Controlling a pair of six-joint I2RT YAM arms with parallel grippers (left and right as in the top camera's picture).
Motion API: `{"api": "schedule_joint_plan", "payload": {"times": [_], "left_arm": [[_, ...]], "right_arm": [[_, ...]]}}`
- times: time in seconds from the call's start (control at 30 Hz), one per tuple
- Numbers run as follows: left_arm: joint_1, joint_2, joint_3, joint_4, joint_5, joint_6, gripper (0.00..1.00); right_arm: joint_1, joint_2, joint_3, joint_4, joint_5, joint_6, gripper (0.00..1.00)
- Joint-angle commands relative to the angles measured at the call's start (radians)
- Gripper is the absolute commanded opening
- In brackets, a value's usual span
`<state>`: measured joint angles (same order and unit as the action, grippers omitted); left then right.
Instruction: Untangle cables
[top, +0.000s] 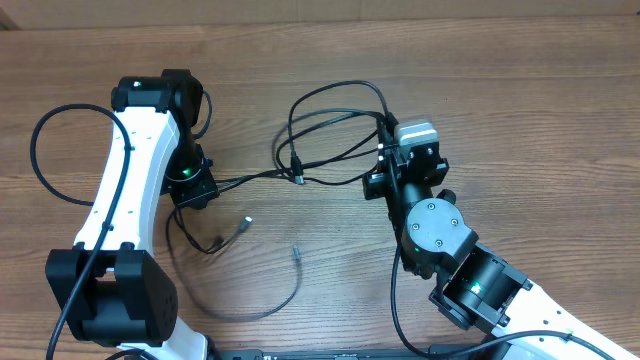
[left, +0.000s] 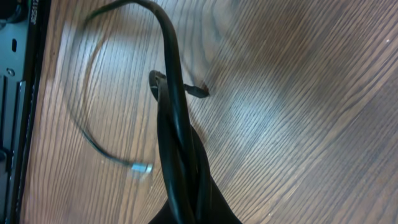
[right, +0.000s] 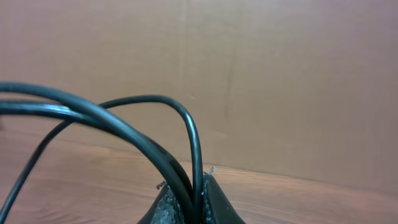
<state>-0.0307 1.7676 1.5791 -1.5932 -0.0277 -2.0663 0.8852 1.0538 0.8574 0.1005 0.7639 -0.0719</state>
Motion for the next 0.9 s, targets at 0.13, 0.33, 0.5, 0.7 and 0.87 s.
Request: {"api": "schedule_joint_plan", "payload": {"times": [0.13, 0.33, 0.5, 0.7, 0.87], "left_arm": [[0.011, -0.015, 0.006, -0.008, -0.076, 0.029, 0.04], [0.011, -0.015, 0.006, -0.015, -0.076, 0.047, 0.04], [0.011, -0.015, 0.006, -0.019, -0.077, 0.053, 0.04], [0.011, -0.015, 0.006, -0.019, -0.077, 0.055, 0.04], [0.011, -0.015, 0.006, -0.019, -0.077, 0.055, 0.04]], "right_arm": [[-0.024, -0.022, 0.024, -0.047, 0.212, 0.005, 0.22], [-0.066, -0.021, 0.024, -0.121, 0.212, 0.005, 0.27], [-0.106, -0.02, 0.023, -0.225, 0.21, 0.005, 0.73], [-0.168, -0.019, 0.023, -0.459, 0.165, 0.098, 1.0], [-0.19, -0.019, 0.023, -0.638, -0.18, 0.11, 1.0]]}}
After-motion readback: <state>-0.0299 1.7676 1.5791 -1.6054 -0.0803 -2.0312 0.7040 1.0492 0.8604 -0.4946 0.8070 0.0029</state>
